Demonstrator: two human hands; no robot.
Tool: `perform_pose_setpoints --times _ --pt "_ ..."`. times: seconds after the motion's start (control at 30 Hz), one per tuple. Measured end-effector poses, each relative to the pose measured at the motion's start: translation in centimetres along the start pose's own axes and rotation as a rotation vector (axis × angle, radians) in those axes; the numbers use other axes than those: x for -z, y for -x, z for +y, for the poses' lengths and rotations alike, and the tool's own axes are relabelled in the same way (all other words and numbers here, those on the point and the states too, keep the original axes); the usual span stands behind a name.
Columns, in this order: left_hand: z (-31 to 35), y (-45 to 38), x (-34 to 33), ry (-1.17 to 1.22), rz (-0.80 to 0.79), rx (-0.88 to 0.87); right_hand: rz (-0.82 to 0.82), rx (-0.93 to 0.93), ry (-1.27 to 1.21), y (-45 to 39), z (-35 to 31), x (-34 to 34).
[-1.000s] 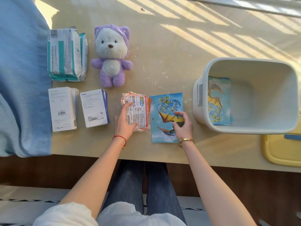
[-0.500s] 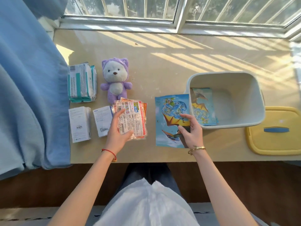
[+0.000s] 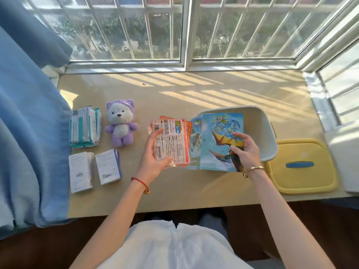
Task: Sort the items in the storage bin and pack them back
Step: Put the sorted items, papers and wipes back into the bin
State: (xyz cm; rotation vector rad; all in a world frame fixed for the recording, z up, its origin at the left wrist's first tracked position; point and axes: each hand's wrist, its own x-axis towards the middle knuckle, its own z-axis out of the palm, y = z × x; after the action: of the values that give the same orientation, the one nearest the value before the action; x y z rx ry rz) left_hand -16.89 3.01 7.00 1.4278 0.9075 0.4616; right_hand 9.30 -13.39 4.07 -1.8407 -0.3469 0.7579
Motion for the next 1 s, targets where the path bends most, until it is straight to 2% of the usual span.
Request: perform_pose_setpoints --times 0.2,0.37,0.5,0.63,0.8,1.0 --pt "-0.7 -2.0 -7.3 0.023 0.142 0.07 -0.11 -0.059 0.071 -7.4 2.4 2.4" --pt "-0.8 -2.7 -12.0 0.072 0.277 0.064 -0.178 -0.031 -0.078 -11.6 1.1 8.4" --pt "-0.2 -2.7 -14.9 0.09 0.307 0.034 -0.226 0.022 -0.094 -12.9 -0.3 14.1" --pt "0.8 -2.8 -17.5 0.099 0.318 0.04 -0.254 0.06 -0.024 -13.5 -0.5 16.7" --pt "0.5 -2.8 -18.9 0.125 0.299 0.07 -0.336 0.071 0.047 -13.1 1.1 13.6" --pt "-1.9 -2.8 -18.2 0.106 0.312 0.103 -0.327 0.029 0.131 -13.0 6.3 6.0"
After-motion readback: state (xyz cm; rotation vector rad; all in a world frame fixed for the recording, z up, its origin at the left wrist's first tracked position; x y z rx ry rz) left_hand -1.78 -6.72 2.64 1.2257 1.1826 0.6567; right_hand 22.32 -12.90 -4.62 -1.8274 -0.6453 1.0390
